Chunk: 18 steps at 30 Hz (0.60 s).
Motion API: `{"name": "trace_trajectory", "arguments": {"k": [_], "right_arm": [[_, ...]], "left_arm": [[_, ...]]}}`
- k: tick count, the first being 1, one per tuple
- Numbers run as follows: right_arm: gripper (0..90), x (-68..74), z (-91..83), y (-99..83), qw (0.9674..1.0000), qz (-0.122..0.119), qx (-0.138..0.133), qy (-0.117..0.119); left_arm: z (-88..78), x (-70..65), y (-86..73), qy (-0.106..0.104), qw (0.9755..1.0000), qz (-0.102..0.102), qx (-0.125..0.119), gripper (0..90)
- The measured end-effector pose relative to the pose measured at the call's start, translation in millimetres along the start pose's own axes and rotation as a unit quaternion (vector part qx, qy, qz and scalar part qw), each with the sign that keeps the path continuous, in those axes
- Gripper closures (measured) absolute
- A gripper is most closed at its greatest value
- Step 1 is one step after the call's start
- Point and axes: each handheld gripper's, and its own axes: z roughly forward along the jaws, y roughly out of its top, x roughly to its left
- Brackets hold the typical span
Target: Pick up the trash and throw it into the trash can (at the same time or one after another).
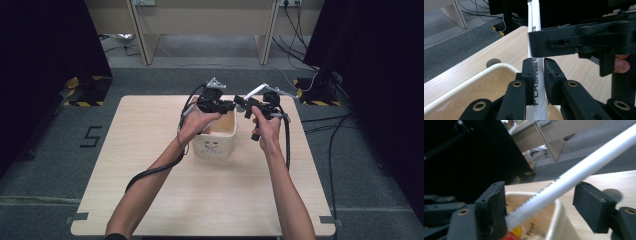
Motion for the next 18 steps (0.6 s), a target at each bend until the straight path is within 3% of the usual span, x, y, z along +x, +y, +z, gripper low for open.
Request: {"name": "trace_trajectory", "arguments": {"k": [2,12,18], "right_arm": [[32.9,1.3,2.5,-0.2,0.9998,0.013,-0.003,0.012],[63.2,8.7,6.5,1.9,0.9991,0.022,-0.014,0.034],[73.3,10.6,4.4,5.2,0.9969,0.041,-0.033,0.059]], "left_arm": [[-0.2,0.8,-0.1,0.002,1.0000,-0.001,0.000,78.8],[-5.4,4.8,1.2,0.005,0.9999,-0.005,-0.008,78.8],[-10.4,5.6,4.3,0.001,0.9998,-0.009,-0.016,78.7]]}}
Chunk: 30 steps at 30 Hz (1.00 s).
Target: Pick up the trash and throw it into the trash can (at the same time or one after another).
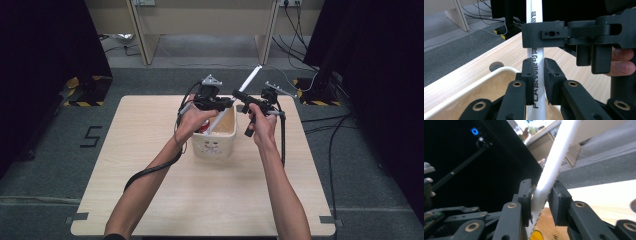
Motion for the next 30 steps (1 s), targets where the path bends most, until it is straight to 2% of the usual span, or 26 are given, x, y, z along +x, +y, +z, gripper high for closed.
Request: {"name": "trace_trajectory", "arguments": {"k": [3,6,9,15,16,22,30], "right_arm": [[76.3,1.9,-0.1,0.9,0.9998,0.014,-0.008,0.015],[79.5,0.3,-1.2,2.6,0.9989,0.026,-0.018,0.033],[79.8,-2.6,-3.9,4.9,0.9988,0.026,-0.025,0.033],[79.9,-4.8,-6.0,4.0,0.9995,0.006,-0.021,0.023],[79.9,-4.0,-5.8,3.6,0.9996,0.007,-0.019,0.021],[79.8,-1.8,-1.7,-2.0,0.9996,-0.026,-0.001,0.010],[79.7,-7.6,4.8,-13.6,0.9996,-0.023,0.015,0.003]], "left_arm": [[-1.6,-0.6,1.2,-0.003,1.0000,-0.002,-0.002,77.8],[-4.4,-0.9,2.1,-0.012,0.9999,-0.011,-0.001,69.4],[-7.3,-1.2,2.2,-0.009,0.9999,-0.013,0.005,63.5],[-14.0,1.5,-1.4,-0.001,0.9998,-0.018,0.008,51.8],[-15.5,2.3,-2.5,-0.001,0.9998,-0.019,0.008,50.7],[-28.5,11.8,-11.7,0.010,0.9995,-0.027,0.012,45.1],[-49.4,24.8,-29.8,0.017,0.9991,-0.036,0.012,41.6]]}}
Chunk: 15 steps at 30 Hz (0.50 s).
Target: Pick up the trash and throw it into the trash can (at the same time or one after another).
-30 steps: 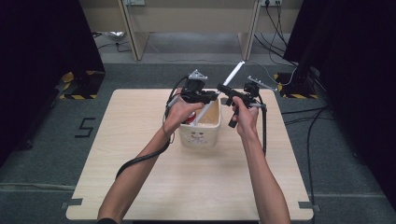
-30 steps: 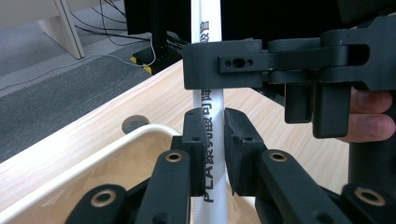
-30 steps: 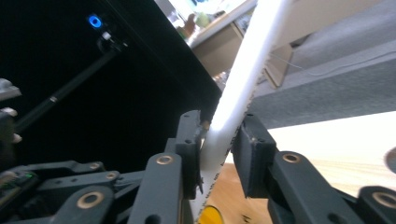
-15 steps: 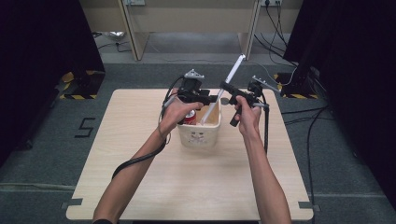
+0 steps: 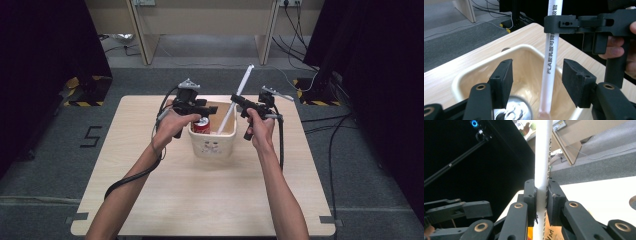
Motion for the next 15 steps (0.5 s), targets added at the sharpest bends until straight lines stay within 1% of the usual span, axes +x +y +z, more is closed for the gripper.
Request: {"name": "trace_trajectory", "arguments": {"k": [3,5,7,9,10,11,12,13,14,15], "right_arm": [[79.3,0.3,2.8,-4.6,1.0000,0.000,0.009,-0.001],[78.2,0.3,5.5,-6.8,0.9999,-0.007,0.015,-0.005],[75.2,1.0,7.3,-8.0,0.9996,-0.015,0.021,-0.008],[66.7,1.4,9.1,-8.6,0.9993,-0.011,0.036,-0.004],[57.3,0.3,10.0,-8.6,0.9989,-0.009,0.045,-0.008],[50.1,-1.3,10.3,-8.3,0.9985,-0.005,0.053,-0.010],[44.8,-2.7,10.1,-7.9,0.9983,-0.002,0.057,-0.011],[40.1,-3.8,8.4,-7.2,0.9981,0.000,0.060,-0.013],[35.9,-4.5,5.9,-6.1,0.9980,-0.003,0.060,-0.017],[34.5,-4.6,2.9,-4.8,0.9980,-0.007,0.060,-0.019]], "left_arm": [[-6.7,5.5,-7.7,0.002,1.0000,-0.004,0.000,41.3],[-9.6,8.5,-11.9,0.003,1.0000,-0.005,0.002,40.9],[-12.3,11.5,-16.3,0.003,1.0000,-0.008,0.004,40.4],[-13.8,14.2,-19.9,0.004,0.9999,-0.010,0.006,40.1],[-14.6,15.5,-21.7,0.004,0.9999,-0.011,0.007,39.8],[-15.1,16.2,-23.1,0.005,0.9999,-0.013,0.006,39.7],[-16.0,17.3,-24.7,0.006,0.9999,-0.013,0.008,39.6],[-16.8,18.1,-26.4,0.008,0.9999,-0.013,0.006,39.4],[-17.9,19.4,-27.9,0.008,0.9999,-0.011,0.005,39.2],[-18.9,21.0,-29.5,0.008,0.9999,-0.012,0.005,39.1]]}}
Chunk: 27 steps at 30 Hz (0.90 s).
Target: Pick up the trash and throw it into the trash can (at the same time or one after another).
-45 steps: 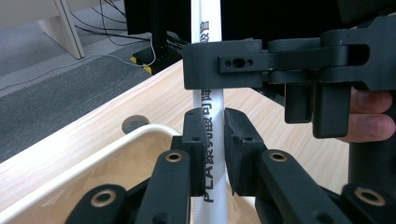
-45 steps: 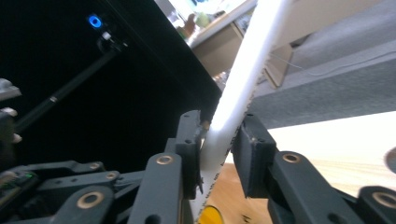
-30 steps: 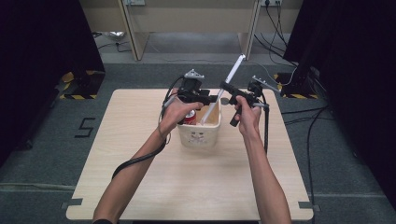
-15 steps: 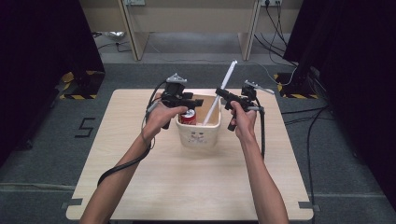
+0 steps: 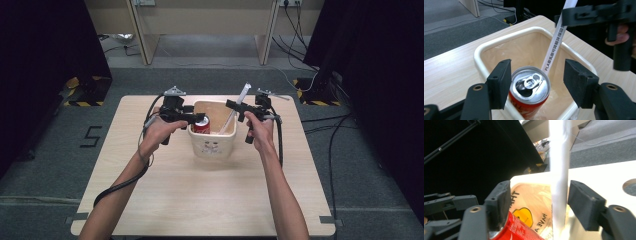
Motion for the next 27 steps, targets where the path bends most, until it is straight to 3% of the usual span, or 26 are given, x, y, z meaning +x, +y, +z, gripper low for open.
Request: {"name": "trace_trajectory", "arguments": {"k": [4,9,16,20,27], "right_arm": [[31.5,-1.8,-14.5,5.4,0.9993,-0.030,-0.005,-0.020],[30.9,-6.2,-28.7,7.8,0.9991,-0.033,-0.012,-0.025],[28.3,-14.0,-48.8,3.6,0.9969,-0.063,0.003,-0.047],[22.9,-15.6,-62.1,-0.1,0.9908,-0.104,0.017,-0.085],[18.6,-17.4,-78.8,-9.3,0.9830,-0.137,0.032,-0.119]], "left_arm": [[-2.6,8.3,-6.1,0.006,0.9999,-0.010,0.000,38.8],[-9.6,12.2,-11.1,0.012,0.9999,-0.009,-0.003,38.7],[-22.3,14.7,-25.5,0.015,0.9998,-0.009,0.000,35.5],[-30.1,18.0,-36.1,0.018,0.9998,-0.012,-0.001,33.3],[-42.7,23.1,-50.7,0.027,0.9995,-0.014,-0.004,30.8]]}}
